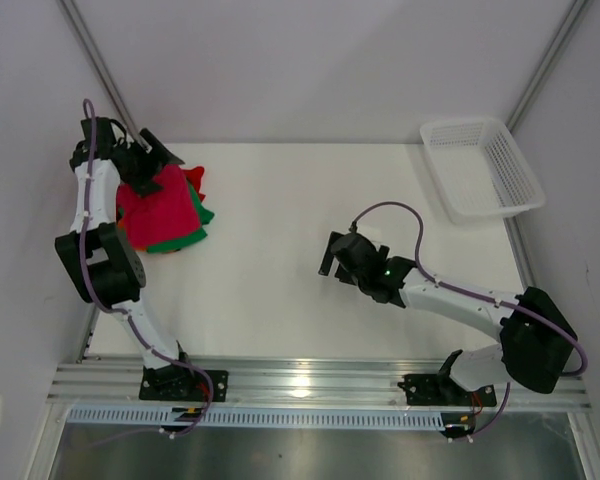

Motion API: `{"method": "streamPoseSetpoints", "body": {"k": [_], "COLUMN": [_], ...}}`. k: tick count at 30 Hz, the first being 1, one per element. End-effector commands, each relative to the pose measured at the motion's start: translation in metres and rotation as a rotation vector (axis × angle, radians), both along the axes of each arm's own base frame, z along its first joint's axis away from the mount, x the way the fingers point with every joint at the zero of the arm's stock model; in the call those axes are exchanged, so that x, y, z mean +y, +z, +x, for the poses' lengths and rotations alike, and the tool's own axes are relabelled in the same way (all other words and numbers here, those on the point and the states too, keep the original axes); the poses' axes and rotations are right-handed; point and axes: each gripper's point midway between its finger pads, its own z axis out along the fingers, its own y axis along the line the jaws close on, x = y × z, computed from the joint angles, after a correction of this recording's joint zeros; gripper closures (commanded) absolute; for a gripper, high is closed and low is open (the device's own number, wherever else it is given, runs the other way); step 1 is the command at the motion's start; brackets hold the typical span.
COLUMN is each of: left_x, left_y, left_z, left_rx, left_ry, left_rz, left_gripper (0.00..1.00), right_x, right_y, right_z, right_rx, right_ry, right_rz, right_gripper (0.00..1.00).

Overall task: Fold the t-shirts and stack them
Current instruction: Put the neatly folded tshirt into the corner of the board with the left arm

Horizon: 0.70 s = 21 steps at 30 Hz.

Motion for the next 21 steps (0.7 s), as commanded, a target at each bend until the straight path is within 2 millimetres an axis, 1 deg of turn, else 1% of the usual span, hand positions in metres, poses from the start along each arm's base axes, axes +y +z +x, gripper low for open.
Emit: {"method": "streamPoseSetpoints", "body": {"k": [1,2,3,9,13,18,21], "left_x": [-0.006,-0.003,-0.004,0.002,0.004,0.006,0.006], "left_y": [-0.03,-0.036,-0.046,-0.086,-0.108,-0.133,-0.142], "left_z": [-0.012,-0.013,-0.018,-0.035,-0.044,-0.048,-0.05], "left_rx": [0.066,0.08,0.108,0.255,0.333,0.387,0.405], "left_ry": [-0.019,-0.009,-0.008,0.027,0.034,0.022,0.012], "left_rz": [0.008,0.017,0.016,0.031,0.037,0.046,0.046], "left_gripper": [0.04,0.05,0.05,0.05,0.05,0.05,0.05], "right_x": [-0.006,-0.007,-0.01,-0.014,-0.015,-0.017,-0.019], "right_y": [0.012,0.015,0.013,0.014,0.018,0.02,0.021], "right_z": [-0.002,-0.004,-0.005,-0.01,-0.009,-0.01,-0.009], "right_rx": [-0.034,-0.039,-0.033,-0.033,-0.043,-0.048,-0.051], "right_ry": [-0.026,-0.025,-0.03,-0.026,-0.016,-0.001,0.005], "right_rz": [0.023,0.029,0.028,0.034,0.026,0.008,0.002], "right_gripper": [0.01,0.01,0.01,0.01,0.01,0.01,0.01]}}
